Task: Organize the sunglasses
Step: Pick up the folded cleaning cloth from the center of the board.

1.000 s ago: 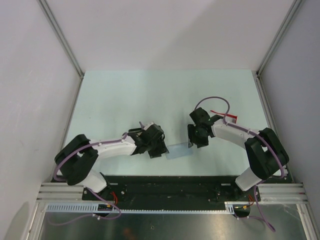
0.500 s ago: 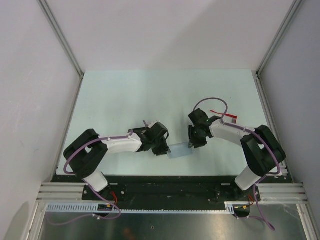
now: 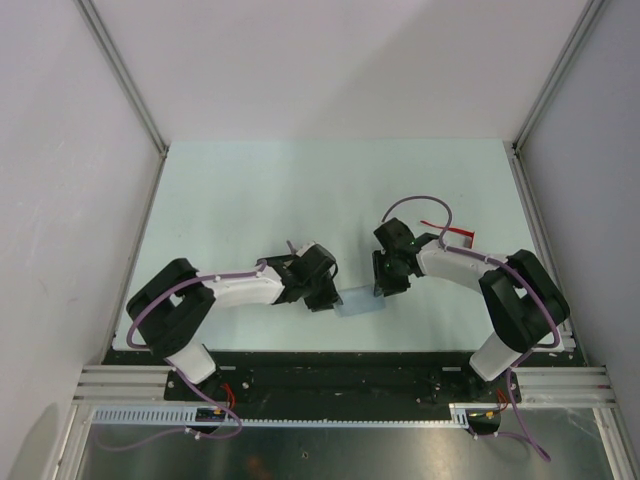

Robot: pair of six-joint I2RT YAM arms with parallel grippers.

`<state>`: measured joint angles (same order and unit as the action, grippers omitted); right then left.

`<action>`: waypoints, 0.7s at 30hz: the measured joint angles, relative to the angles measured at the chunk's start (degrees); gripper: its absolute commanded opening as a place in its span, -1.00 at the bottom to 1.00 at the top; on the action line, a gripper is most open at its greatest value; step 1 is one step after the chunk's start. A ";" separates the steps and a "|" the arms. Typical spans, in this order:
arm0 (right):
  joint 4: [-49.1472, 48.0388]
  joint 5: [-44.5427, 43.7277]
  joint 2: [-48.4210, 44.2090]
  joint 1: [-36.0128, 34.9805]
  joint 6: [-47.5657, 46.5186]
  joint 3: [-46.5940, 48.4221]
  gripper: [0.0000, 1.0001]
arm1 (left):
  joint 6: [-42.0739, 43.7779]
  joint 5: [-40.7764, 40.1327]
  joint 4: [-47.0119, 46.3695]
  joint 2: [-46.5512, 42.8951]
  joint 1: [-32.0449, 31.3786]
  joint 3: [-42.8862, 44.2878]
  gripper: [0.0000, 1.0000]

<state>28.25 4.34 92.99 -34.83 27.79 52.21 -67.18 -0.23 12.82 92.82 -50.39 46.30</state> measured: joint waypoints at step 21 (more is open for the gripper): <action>-0.57 0.04 0.00 -0.68 0.00 0.00 -0.26 | 2.84 -4.52 5.86 -2.58 -0.37 0.28 -0.10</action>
<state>27.68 4.38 92.99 -35.51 27.79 52.21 -64.34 -4.75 18.68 90.24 -50.76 46.59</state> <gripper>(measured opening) 0.376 0.436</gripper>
